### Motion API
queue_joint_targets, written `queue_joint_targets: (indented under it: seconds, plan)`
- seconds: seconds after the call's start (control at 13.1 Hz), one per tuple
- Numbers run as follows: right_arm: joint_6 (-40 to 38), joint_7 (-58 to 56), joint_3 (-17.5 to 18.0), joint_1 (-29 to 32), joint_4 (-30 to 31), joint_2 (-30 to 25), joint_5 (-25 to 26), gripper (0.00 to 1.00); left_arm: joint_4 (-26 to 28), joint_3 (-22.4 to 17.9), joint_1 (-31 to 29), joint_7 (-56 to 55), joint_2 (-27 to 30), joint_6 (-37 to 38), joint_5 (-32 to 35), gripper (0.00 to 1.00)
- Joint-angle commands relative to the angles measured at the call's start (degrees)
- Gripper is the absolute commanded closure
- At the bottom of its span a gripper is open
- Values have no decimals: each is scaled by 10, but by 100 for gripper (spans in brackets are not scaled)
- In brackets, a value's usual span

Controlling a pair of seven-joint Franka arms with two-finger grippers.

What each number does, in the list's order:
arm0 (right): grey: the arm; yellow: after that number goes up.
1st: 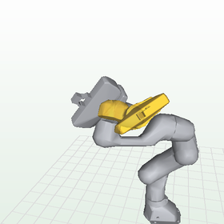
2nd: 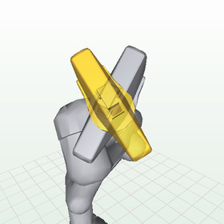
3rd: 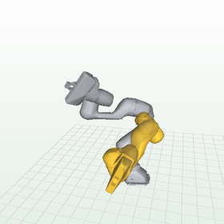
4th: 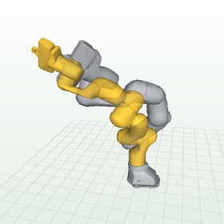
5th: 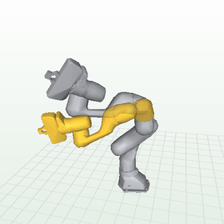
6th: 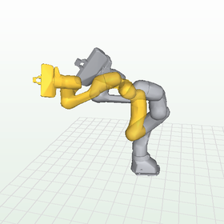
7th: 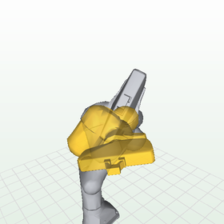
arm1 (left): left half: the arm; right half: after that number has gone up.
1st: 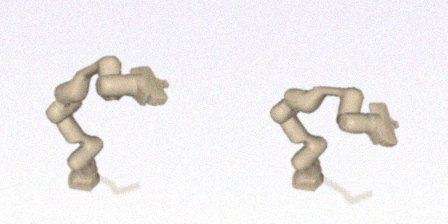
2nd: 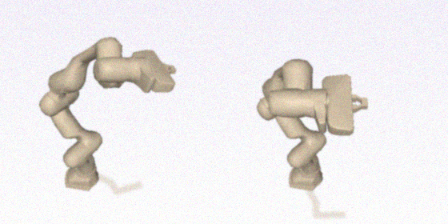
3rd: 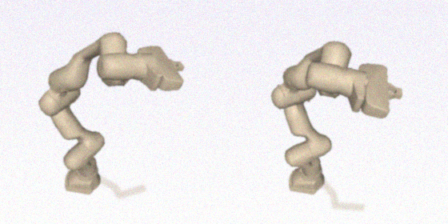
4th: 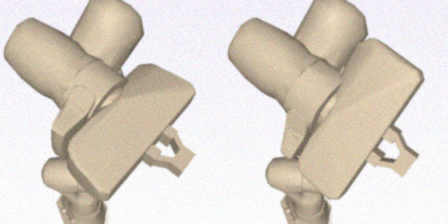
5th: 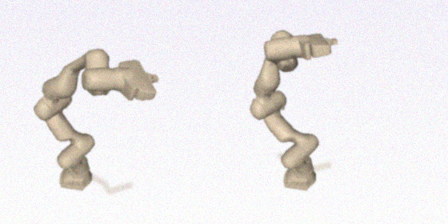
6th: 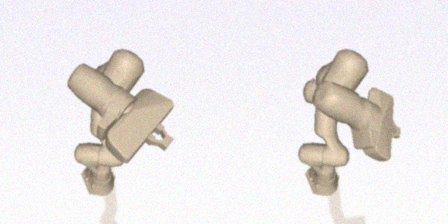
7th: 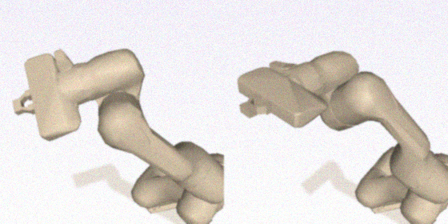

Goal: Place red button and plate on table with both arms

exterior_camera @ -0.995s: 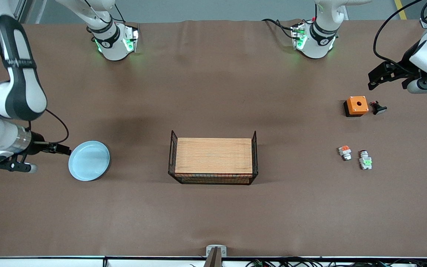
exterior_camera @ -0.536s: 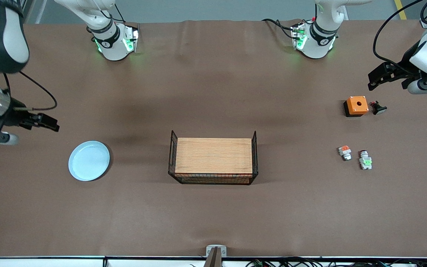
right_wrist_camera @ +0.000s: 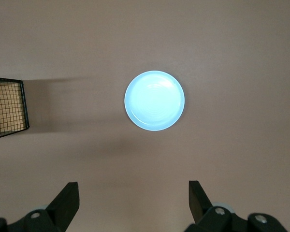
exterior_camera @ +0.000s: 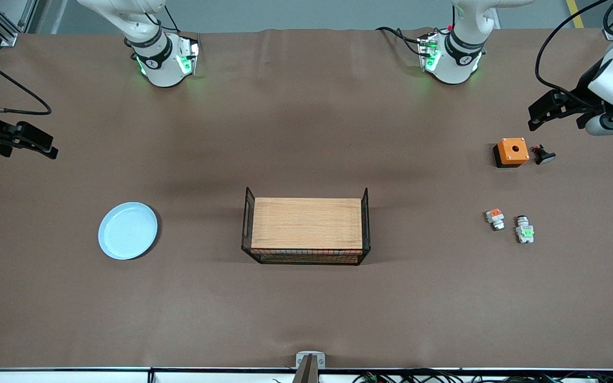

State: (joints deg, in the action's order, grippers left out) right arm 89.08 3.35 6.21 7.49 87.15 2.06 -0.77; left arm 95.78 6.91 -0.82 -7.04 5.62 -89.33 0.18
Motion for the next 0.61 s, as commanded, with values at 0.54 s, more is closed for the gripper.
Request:
queue_joint_targets:
  seconds: [0.54]
  plan:
    - [-18, 7, 0, 9, -29, 14, -6, 0, -16, 0, 2, 0, -3, 0, -4, 0]
